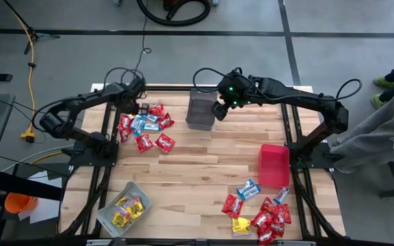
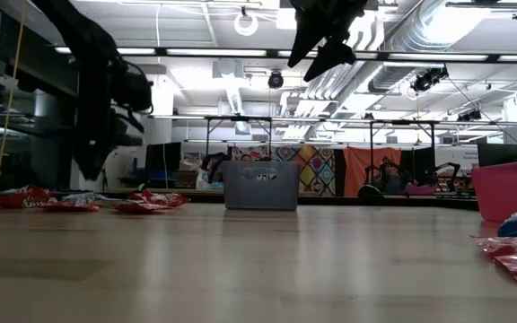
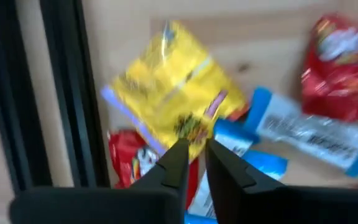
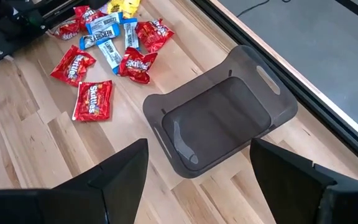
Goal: Sort candy
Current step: Put the yellow candy pack into the gray bin
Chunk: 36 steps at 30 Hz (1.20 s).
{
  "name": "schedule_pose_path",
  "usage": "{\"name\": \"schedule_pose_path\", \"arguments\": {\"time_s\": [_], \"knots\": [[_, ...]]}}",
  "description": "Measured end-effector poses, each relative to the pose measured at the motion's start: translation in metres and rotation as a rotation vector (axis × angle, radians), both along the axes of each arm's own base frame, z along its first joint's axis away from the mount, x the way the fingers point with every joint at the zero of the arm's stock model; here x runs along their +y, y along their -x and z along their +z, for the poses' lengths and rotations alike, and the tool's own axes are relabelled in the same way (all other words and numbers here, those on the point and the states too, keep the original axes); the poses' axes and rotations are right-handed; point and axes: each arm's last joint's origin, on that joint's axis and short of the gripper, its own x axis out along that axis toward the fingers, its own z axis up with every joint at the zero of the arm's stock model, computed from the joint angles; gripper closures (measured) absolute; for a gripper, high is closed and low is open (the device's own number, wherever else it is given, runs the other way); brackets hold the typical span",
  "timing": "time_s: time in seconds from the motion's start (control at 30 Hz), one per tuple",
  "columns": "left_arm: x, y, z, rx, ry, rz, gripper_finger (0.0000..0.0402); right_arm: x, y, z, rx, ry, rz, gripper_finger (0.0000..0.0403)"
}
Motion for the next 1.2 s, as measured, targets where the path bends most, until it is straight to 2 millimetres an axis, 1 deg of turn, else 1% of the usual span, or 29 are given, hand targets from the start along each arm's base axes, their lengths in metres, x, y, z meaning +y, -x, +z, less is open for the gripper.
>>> {"name": "schedule_pose_path", "arguments": {"time_s": [0.1, 0.2, 0.37, 0.5, 0.63, 0.8, 1.03, 1.2], "knots": [[-0.011, 0.004, -0.016, 0.021, 0.031, 0.046, 0.0320, 0.000, 0.000, 0.000, 0.002, 0.004, 0.004, 0.0126], [-0.018, 0.007, -0.025, 0.042, 0.041, 0.058, 0.0289, 0.000, 0.000, 0.000, 0.002, 0.005, 0.005, 0.0126], [-0.020, 0.002, -0.027, 0.065, -0.032, 0.062, 0.0244, 0.000, 0.000, 0.000, 0.006, 0.011, 0.013, 0.0126], [-0.016, -0.004, -0.026, 0.021, -0.091, 0.060, 0.0220, 0.000, 0.000, 0.000, 0.006, 0.011, 0.013, 0.0126], [-0.013, -0.002, -0.026, 0.020, -0.113, 0.105, 0.0216, 0.000, 0.000, 0.000, 0.006, 0.010, 0.012, 0.0126], [-0.008, 0.000, -0.027, 0.015, -0.158, 0.106, 0.0216, 0.000, 0.000, 0.000, 0.006, 0.010, 0.011, 0.0126], [-0.012, 0.005, -0.041, -0.031, -0.153, 0.122, 0.0216, 0.000, 0.000, 0.000, 0.005, 0.009, 0.010, 0.0126], [-0.016, 0.009, -0.050, -0.051, -0.180, 0.183, 0.0217, 0.000, 0.000, 0.000, 0.005, 0.009, 0.011, 0.0126]]}}
